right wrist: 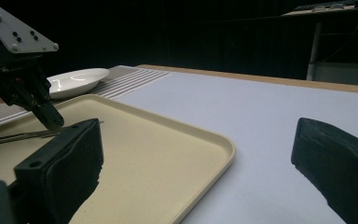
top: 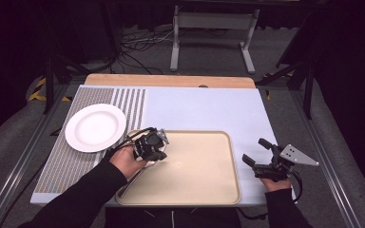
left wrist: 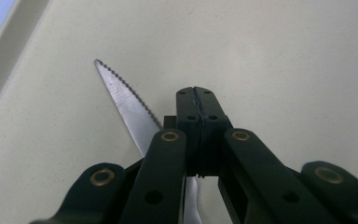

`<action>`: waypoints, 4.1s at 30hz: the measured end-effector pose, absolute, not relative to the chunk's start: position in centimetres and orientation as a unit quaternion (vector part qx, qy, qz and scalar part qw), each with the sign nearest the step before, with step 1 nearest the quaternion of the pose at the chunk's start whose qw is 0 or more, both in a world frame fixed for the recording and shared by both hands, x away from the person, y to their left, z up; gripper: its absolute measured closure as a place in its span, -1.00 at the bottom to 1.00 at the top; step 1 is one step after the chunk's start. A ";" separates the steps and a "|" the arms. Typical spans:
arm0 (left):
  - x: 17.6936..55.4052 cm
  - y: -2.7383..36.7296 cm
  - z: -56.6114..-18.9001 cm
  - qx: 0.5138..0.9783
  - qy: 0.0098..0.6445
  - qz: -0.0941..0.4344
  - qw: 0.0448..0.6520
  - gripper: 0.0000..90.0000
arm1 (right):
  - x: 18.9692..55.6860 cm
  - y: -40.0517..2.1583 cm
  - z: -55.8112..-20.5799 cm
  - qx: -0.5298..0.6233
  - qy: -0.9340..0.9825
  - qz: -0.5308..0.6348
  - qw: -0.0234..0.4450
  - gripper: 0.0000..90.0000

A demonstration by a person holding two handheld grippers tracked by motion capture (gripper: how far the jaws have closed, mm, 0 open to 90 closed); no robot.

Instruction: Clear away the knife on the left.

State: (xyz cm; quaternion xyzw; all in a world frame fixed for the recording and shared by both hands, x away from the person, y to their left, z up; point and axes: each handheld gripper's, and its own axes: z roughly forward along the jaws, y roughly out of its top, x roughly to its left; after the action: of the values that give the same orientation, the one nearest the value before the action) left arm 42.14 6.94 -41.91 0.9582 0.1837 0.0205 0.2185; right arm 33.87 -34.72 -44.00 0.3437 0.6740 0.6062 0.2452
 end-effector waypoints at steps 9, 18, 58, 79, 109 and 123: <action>42.5 7.0 -42.6 0.959 0.198 0.022 0.203 1.00 | 33.9 -34.7 -44.0 0.343 0.677 0.604 0.243 -0.93; 42.6 6.9 -42.7 0.962 0.193 0.024 0.193 1.00 | 34.0 -34.7 -44.1 0.346 0.678 0.604 0.239 -0.93; 43.5 10.6 -42.6 0.958 0.227 0.037 0.172 1.00 | 34.0 -34.6 -44.2 0.345 0.681 0.602 0.235 -0.92; 43.8 12.5 -42.6 0.953 0.246 0.039 0.171 1.00 | 34.1 -34.6 -44.2 0.343 0.683 0.601 0.234 -0.91; 42.9 14.1 -40.4 0.938 0.240 0.027 0.250 -0.28 | 34.2 -34.4 -44.2 0.345 0.684 0.599 0.231 -0.91; 40.0 18.3 -38.8 0.872 0.272 0.041 0.405 -0.94 | 34.2 -34.4 -44.3 0.345 0.685 0.599 0.229 -0.91</action>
State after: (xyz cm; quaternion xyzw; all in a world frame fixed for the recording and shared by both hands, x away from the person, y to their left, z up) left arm 40.02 18.32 -38.83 0.8722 0.2715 0.0409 0.4048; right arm 34.20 -34.42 -44.29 0.3452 0.6850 0.5991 0.2294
